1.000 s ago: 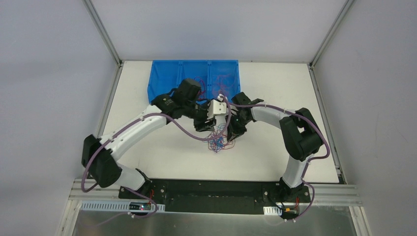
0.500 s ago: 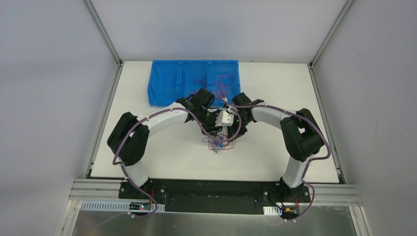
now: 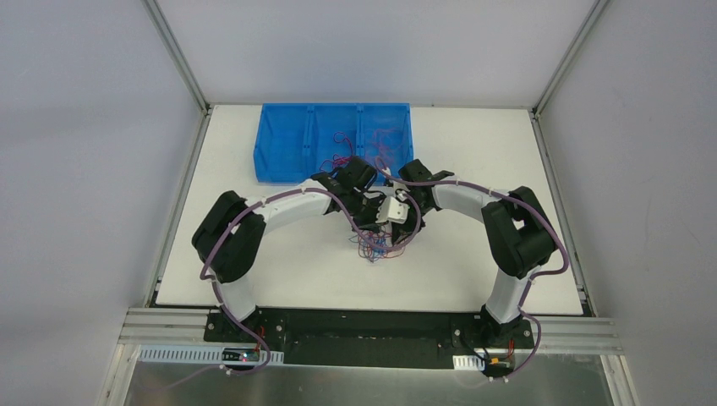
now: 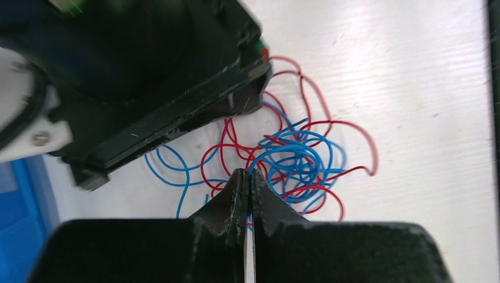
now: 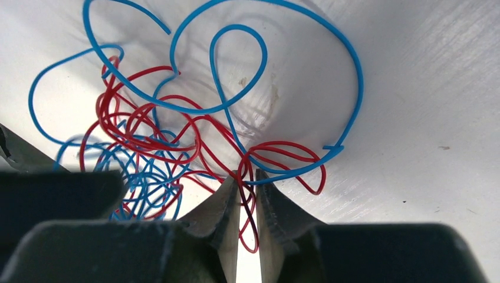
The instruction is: Untangle the cables
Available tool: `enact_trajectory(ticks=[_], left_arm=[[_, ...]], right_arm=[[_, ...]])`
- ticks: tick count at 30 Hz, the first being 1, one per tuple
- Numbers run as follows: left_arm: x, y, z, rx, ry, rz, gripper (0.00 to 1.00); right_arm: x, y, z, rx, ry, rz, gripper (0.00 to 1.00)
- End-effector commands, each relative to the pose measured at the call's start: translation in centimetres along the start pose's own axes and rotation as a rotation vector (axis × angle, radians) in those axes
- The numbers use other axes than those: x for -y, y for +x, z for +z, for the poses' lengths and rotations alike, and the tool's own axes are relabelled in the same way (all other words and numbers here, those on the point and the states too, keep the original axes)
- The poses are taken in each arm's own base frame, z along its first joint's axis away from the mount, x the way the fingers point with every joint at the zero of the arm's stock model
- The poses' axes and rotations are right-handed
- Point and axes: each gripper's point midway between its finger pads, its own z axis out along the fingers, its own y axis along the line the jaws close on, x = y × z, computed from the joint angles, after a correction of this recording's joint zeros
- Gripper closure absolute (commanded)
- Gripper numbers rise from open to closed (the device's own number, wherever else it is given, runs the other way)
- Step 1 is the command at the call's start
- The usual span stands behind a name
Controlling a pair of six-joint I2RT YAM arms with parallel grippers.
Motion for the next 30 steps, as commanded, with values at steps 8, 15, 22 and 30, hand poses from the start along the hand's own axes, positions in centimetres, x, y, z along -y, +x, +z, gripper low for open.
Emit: enact_trajectory(ticks=[8,15,22,30], left_arm=[[0.5,-16.5,-19.7,0.419,-0.319,-0.072,1.0],[-2.1,-22.9,-33.5,0.635,-0.574,-0.102,1.0],[-4.1,-28.2,-45.5,0.821,-0.869,-0.042,1.0],[-4.2,-31.2,-52.2,0.987,-1.038,-0.06,1.0]], right_arm=[[3.6,1.9,0.5,-0.064,0.165,-0.048,1.0],[5.0,3.5,0.1,-0.106,0.217,-0.077,1.0],[6.5,4.8,-0.3,-0.136,0.247,-0.112,1.0],[6.6,5.1,-1.4,-0.144,0.255,-0.165,1.0]])
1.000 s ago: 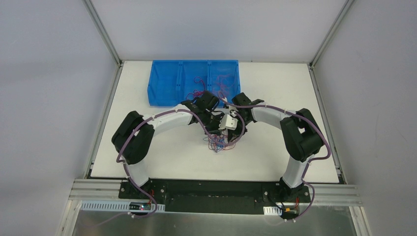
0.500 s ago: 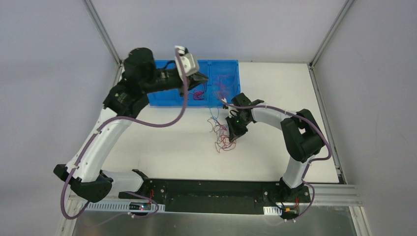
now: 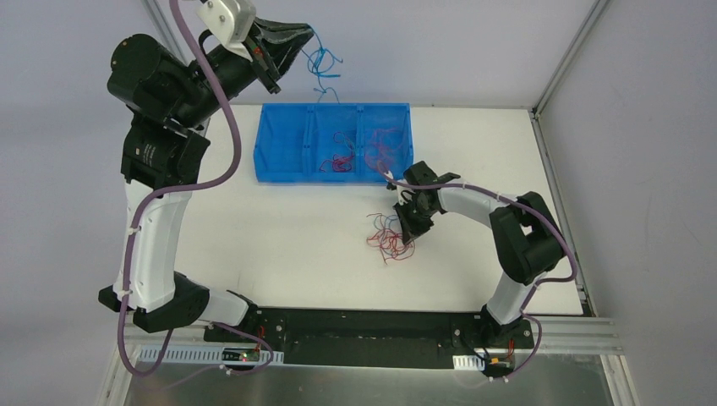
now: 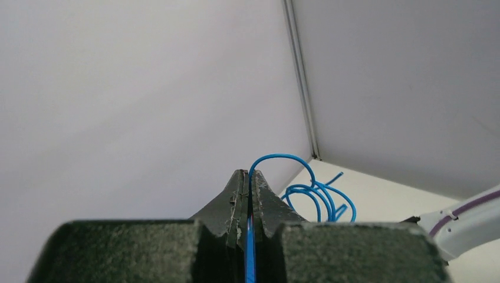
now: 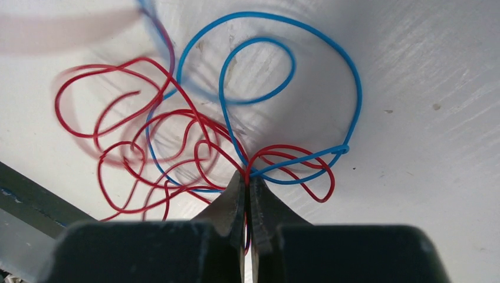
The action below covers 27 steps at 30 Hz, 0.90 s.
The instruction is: Untangle the cables
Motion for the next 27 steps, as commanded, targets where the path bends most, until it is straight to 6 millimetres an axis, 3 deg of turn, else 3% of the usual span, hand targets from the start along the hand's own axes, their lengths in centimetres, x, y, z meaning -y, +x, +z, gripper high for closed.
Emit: enact_trajectory(ticks=[1,3,7,12,16,20,22,27], left_arm=[[-1.4,-2.6,-0.2,0.078,-0.074,-0.053,1.0],[0.3,-0.8,-0.3,0.038,-0.002,-0.1,1.0],[2.2,4.7,-0.6,-0.084,0.036,-0.255,1.0],[3.8,8.1,-1.1,-0.157,0.061,-0.402,1.0],[4.5,9.3,-0.8,-0.178,0.062,-0.524,1.0],[5.4,9.9,-0.2,-0.181,0.091,-0.65,1.0],[5.8,10.4,0.1,-0.187,0.105,-0.701,1.0],[6.1,10.6,0.9,-0.187,0.124,-0.741,1.0]], right_arm=[[3.2,4.5,-0.4,-0.141,0.127,-0.067,1.0],[2.1,3.8,-1.8,-0.082,0.086,-0.097,0.83],[-1.2,2.1,-6.9,0.064,-0.03,-0.174,0.37],[-5.3,-0.8,-15.3,0.363,-0.143,-0.302,0.12],[-9.0,-5.2,-22.2,0.75,-0.218,-0.368,0.01],[-12.4,-9.2,-26.7,0.981,-0.355,-0.299,0.01],[-14.2,-10.6,-27.9,1.027,-0.421,-0.296,0.01],[-17.6,-14.3,-28.3,1.086,-0.476,-0.336,0.01]])
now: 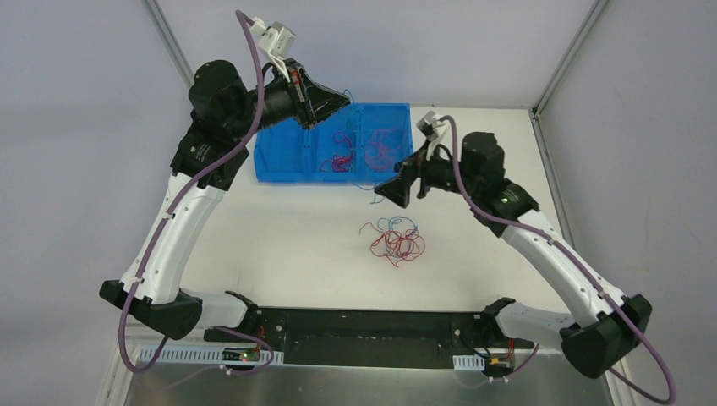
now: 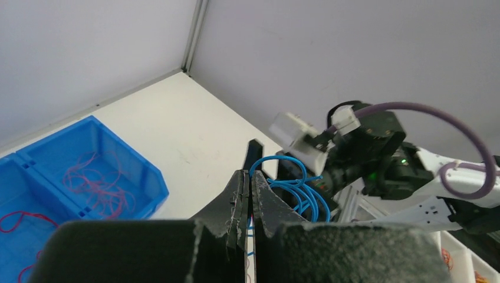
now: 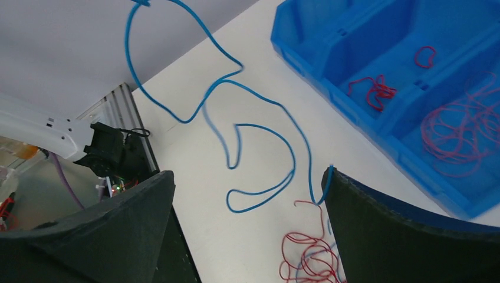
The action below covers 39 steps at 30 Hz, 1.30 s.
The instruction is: Untangle the cables
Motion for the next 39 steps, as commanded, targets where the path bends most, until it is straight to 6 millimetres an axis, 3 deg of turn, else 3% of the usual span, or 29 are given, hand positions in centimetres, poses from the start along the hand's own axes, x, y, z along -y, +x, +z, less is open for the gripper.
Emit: enact_trajectory(ticks=[1,6,11,13,14,16,17,18,19,23,27,30,33,39], left_arm=[[1.7,-1.5,0.3,0.047,0.077,-0.045,1.0],[1.5,-1.2,0.4,0.044,0.072,-0.043,1.0],[1.2,-1.2,0.6,0.047,0.063,-0.048,1.0],[1.2,-1.4,0.7,0.053,0.063,-0.047,1.0],[1.2,-1.5,0.7,0.056,0.064,-0.046,1.0],[1.3,-1.9,0.7,0.064,0.062,-0.036,1.0],[1.2,-2.1,0.6,0.071,0.057,-0.026,1.0],[1.0,-2.4,0.5,0.08,0.045,-0.014,1.0],[0.5,-2.9,0.3,0.094,0.017,0.003,1.0],[-3.2,-6.1,-1.0,0.186,-0.189,0.147,1.0],[-7.5,-12.0,-4.4,0.311,-0.418,0.273,1.0],[-11.7,-13.1,-6.4,0.272,-0.608,0.337,1.0],[-16.5,-10.9,-7.9,0.16,-0.747,0.357,1.0],[-27.4,-1.4,-9.9,-0.14,-0.928,0.298,1.0]], right_arm=[[-2.3,-5.7,3.3,0.159,-0.094,0.008,0.01],[-3.0,-7.4,6.6,0.215,-0.13,-0.022,0.01],[-3.2,-8.2,8.5,0.253,-0.134,-0.067,0.01],[-2.9,-8.1,9.0,0.253,-0.124,-0.075,0.06],[-2.7,-8.0,9.2,0.252,-0.118,-0.074,0.13],[-2.2,-7.3,9.4,0.243,-0.101,-0.11,0.37],[-1.9,-6.7,9.3,0.233,-0.095,-0.117,0.54],[-1.8,-6.0,9.2,0.219,-0.094,-0.124,0.8],[-1.7,-5.2,9.0,0.2,-0.093,-0.131,0.98],[-1.2,-0.5,7.8,0.081,-0.072,-0.088,1.0],[-0.1,6.1,6.0,-0.059,-0.046,-0.051,1.0],[0.7,9.5,4.6,-0.131,-0.026,-0.032,1.0],[0.9,10.3,3.5,-0.155,-0.021,-0.002,1.0],[0.6,7.3,2.8,-0.118,-0.016,0.059,1.0]])
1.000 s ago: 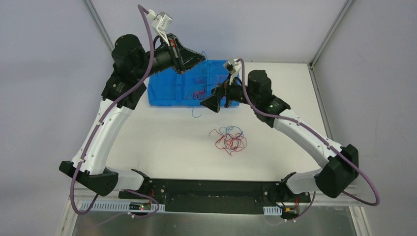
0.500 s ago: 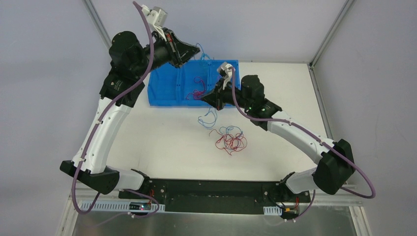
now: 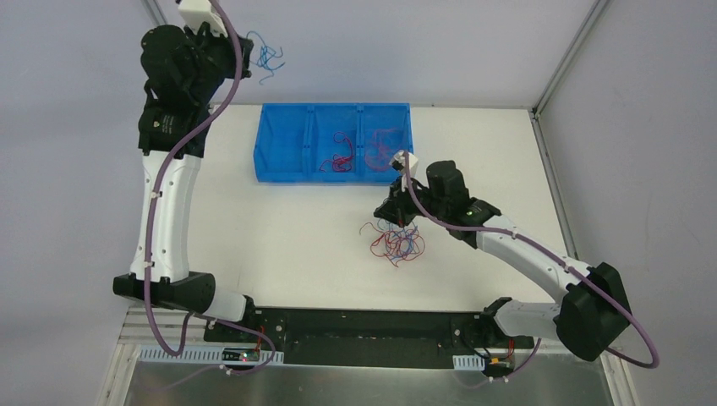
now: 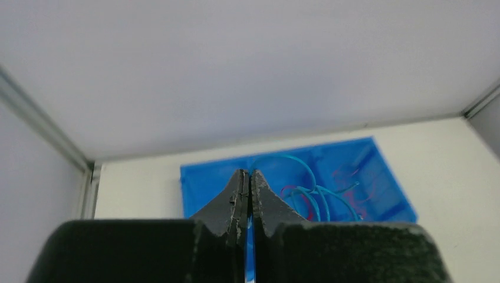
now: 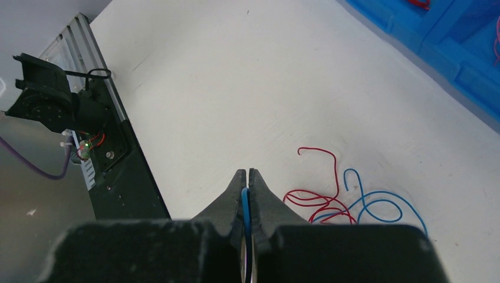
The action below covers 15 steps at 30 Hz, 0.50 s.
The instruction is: Untangle the cables
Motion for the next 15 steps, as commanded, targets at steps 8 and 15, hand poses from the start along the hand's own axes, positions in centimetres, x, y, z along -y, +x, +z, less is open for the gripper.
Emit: enact_trajectory(ticks=[8,15], left_arm=[[-6.6,22.2,8.4,-0.502,-0.056,-0.023,1.0],[-8.4,26.8,12.9,-0.582,-0.063,0.016,0.53]], right_arm=[[-2.2,-7.7,-2.5,0.136,-0.062,0.091,1.0],[-2.9,-11.0,-2.8,0.173,-0.088,0.113,1.0]])
